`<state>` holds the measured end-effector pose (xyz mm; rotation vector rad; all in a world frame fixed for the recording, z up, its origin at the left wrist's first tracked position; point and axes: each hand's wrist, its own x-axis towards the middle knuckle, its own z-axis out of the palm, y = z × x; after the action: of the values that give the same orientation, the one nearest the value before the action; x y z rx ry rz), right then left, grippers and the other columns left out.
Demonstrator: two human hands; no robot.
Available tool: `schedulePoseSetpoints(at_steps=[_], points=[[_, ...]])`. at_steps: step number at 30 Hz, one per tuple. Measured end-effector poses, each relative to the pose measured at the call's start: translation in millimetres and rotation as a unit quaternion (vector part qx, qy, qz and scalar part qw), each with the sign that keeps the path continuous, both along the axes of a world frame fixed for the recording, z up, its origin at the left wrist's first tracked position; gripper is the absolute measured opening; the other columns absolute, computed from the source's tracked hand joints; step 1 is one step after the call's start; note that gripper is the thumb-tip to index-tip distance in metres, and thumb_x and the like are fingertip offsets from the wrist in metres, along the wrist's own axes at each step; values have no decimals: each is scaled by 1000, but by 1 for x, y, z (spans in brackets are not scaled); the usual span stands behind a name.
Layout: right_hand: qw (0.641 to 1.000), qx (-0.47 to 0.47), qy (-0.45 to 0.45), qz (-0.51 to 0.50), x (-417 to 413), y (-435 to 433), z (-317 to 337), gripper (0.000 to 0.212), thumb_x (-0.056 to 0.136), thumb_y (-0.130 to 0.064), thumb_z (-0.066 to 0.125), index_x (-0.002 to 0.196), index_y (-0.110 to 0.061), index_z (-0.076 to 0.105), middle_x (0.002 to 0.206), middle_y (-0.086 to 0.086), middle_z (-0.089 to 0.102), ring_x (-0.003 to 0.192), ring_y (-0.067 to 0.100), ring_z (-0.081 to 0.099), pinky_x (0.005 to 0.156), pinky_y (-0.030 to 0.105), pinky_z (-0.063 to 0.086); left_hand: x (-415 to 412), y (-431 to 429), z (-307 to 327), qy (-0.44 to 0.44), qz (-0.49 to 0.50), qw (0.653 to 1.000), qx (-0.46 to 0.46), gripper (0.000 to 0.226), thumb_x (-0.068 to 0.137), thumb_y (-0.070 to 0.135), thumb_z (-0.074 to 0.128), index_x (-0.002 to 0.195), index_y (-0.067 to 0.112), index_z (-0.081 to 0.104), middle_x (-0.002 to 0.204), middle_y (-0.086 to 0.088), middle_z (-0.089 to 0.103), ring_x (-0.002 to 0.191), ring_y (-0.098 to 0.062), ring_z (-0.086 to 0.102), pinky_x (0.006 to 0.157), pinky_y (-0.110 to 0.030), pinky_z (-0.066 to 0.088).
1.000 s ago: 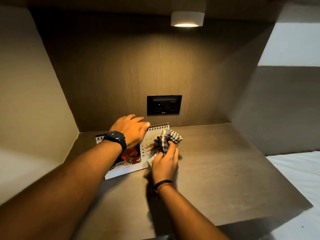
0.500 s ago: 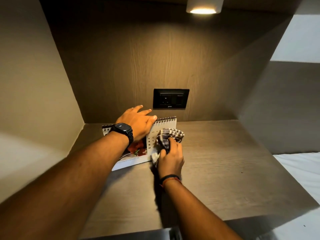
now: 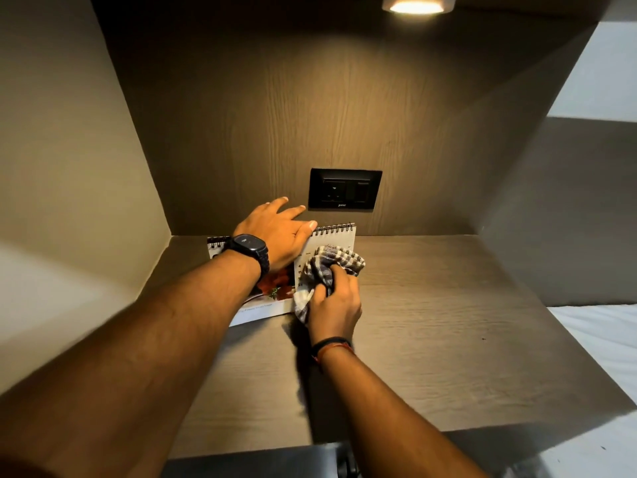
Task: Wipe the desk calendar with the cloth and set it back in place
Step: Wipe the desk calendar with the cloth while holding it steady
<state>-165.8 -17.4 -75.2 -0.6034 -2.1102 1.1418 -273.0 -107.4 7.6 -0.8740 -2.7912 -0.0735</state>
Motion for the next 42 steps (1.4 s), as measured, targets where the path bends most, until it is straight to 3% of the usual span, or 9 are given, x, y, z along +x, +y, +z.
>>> schedulePoseSetpoints(at_steps=[5, 10, 16, 22, 25, 28, 33, 39, 42], points=[[978, 148, -38, 140, 12, -2, -19, 36, 80, -4, 60, 115, -13, 58, 108, 11, 58, 94, 29, 58, 83, 38, 52, 1, -3, 0, 6, -6, 1000, -1, 55, 94, 51, 8, 133, 39, 45, 150, 3, 35, 139, -25, 21, 111, -44, 18], [1000, 3, -27, -3, 5, 9, -13, 38, 81, -3, 54, 117, -16, 53, 114, 8, 55, 90, 18, 53, 79, 28, 43, 4, -3, 2, 29, -9, 1000, -5, 54, 93, 50, 11, 129, 39, 49, 147, -2, 39, 128, -28, 35, 100, -45, 32], [979, 122, -41, 161, 12, -3, -15, 42, 79, -3, 57, 118, -16, 54, 113, 9, 54, 97, 27, 56, 86, 36, 49, 4, -4, 1, 30, -10, 1000, -5, 52, 93, 51, 12, 130, 40, 47, 146, -3, 40, 124, -29, 37, 96, -46, 35], [999, -18, -41, -13, 4, 8, -6, 38, 83, -5, 54, 120, -16, 51, 119, 8, 53, 93, 22, 54, 81, 32, 46, 3, -3, 1, 40, -15, 999, -11, 51, 94, 51, 14, 134, 38, 42, 149, -1, 35, 134, -27, 27, 106, -46, 26], [993, 49, 11, 104, 4, -3, -1, 40, 79, 0, 56, 117, -13, 55, 117, 11, 54, 99, 24, 56, 87, 28, 45, 3, -4, 1, 47, -21, 999, -11, 51, 94, 51, 14, 135, 38, 41, 151, 0, 33, 136, -28, 23, 109, -45, 20], [972, 139, -40, 186, 11, -9, -15, 40, 78, -3, 58, 116, -14, 54, 114, 12, 54, 97, 31, 57, 85, 37, 49, 2, -4, 1, 51, -22, 998, -14, 52, 93, 53, 15, 136, 38, 40, 151, -1, 33, 136, -28, 23, 110, -45, 19], [999, 17, -37, 29, 5, 0, -13, 39, 81, -4, 55, 118, -15, 50, 114, 9, 52, 95, 26, 58, 77, 29, 45, 2, -3, 1, 51, -28, 998, -33, 55, 91, 57, 15, 139, 37, 35, 152, -2, 30, 137, -29, 22, 110, -47, 19], [988, 93, -37, 121, 10, -6, -17, 41, 78, -1, 55, 116, -13, 54, 113, 11, 54, 95, 31, 57, 81, 38, 49, 1, -5, 1, 54, -31, 997, -45, 59, 89, 60, 14, 142, 37, 27, 155, -2, 22, 139, -29, 15, 112, -49, 14], [998, 17, -54, 26, 8, 2, -14, 40, 81, -5, 54, 119, -16, 48, 117, 10, 52, 98, 30, 57, 81, 40, 50, 2, -4, 0, 58, -31, 997, -44, 60, 89, 60, 14, 143, 35, 24, 156, -1, 19, 141, -29, 12, 113, -49, 11]])
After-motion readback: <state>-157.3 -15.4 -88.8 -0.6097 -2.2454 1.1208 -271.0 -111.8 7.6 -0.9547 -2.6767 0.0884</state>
